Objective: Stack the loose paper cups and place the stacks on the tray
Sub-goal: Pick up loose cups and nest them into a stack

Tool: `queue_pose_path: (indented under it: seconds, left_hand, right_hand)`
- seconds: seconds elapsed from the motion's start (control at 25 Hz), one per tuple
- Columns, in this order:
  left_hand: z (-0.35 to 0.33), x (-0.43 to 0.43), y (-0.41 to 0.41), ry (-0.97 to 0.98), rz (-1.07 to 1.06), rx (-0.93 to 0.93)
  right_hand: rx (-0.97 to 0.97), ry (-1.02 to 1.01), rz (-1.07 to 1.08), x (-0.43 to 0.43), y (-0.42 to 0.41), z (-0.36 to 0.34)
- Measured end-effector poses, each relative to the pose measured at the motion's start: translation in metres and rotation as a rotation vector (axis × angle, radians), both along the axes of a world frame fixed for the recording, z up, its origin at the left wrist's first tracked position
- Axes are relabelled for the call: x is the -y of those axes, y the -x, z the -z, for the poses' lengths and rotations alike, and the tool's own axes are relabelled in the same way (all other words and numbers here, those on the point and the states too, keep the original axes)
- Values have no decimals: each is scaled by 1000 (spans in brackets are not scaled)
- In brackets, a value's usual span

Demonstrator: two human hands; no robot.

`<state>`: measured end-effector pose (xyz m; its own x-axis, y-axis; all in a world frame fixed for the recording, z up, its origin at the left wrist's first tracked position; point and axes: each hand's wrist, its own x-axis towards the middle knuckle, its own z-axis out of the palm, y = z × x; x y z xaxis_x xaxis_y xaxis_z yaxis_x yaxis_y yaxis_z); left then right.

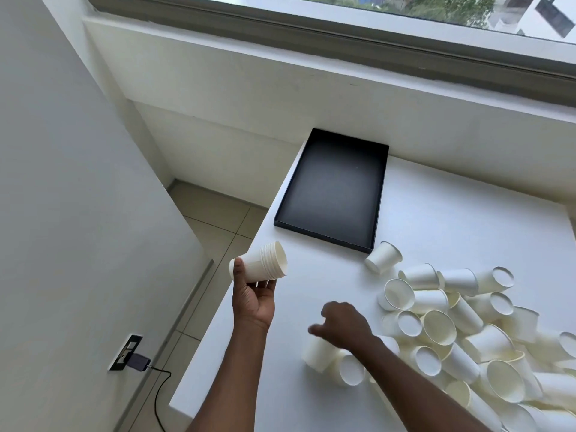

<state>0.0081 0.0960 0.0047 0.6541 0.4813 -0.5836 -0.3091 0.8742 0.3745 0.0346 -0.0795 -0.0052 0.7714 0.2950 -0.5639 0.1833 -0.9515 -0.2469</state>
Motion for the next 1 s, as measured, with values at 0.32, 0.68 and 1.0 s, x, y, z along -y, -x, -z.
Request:
queue_pose_path:
  seconds: [0.32,0.68,1.0]
  left_hand:
    - [9,4,0,11,28,-48]
    - [-13,34,-17,-16,172,-18]
    - [-19,52,-15,35,229,35]
  right_hand:
    - [47,-278,192,8,-19,5]
    - [439,-783,210,-13,-37,-67]
    - [241,-904,401,-4,-6,-57]
